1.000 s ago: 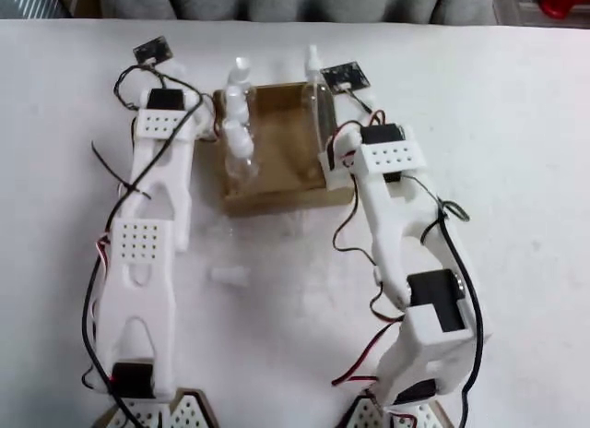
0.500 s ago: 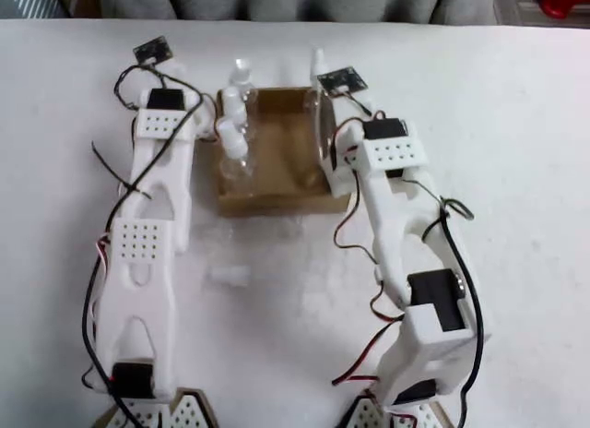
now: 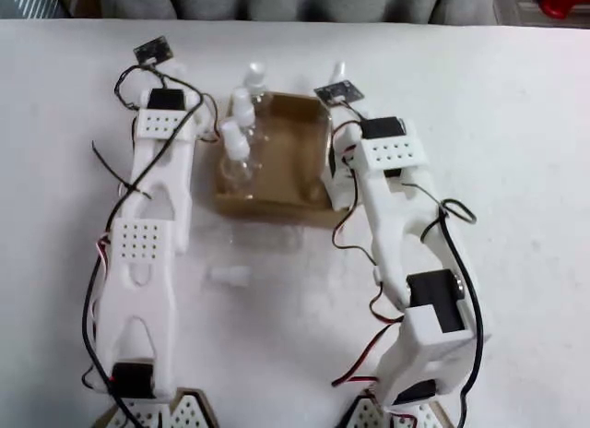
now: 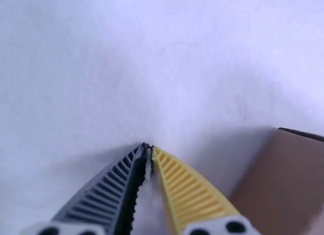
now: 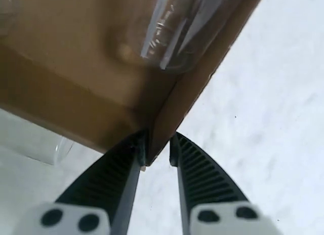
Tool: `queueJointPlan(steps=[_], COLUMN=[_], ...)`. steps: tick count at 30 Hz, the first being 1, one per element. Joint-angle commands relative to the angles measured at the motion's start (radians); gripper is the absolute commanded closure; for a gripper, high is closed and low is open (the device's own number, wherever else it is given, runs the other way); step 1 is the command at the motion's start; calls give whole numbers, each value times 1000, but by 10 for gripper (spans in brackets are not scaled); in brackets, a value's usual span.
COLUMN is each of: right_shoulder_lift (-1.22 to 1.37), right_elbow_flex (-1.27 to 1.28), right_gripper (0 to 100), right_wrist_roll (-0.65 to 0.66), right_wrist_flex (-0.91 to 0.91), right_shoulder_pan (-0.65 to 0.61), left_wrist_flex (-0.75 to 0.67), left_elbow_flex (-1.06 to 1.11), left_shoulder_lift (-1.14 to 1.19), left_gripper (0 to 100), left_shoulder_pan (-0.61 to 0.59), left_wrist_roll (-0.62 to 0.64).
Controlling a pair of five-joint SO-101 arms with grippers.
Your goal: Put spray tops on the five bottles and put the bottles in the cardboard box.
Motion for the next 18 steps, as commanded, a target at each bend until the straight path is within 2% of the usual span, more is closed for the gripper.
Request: queueJointPlan(steps=[1,6,12,18], right_shoulder_lift=[-19,-12,-19,-64], right_elbow_flex=[-35,-37,-40,-141], right_gripper=[953,938,807,859], right_wrist_roll=[12,12,12,2], right_wrist_flex=[30,27,39,124], right_shoulder_pan=[-5,1,4,13], left_wrist_flex=[-21,-21,-21,-25], left_elbow_flex=[-18,-18,-18,-18], left_shoulder_lift=[2,2,2,2], left_gripper=[976,976,976,976], left_shoulder_pan=[64,64,64,64], left_wrist_roll=[3,3,3,3])
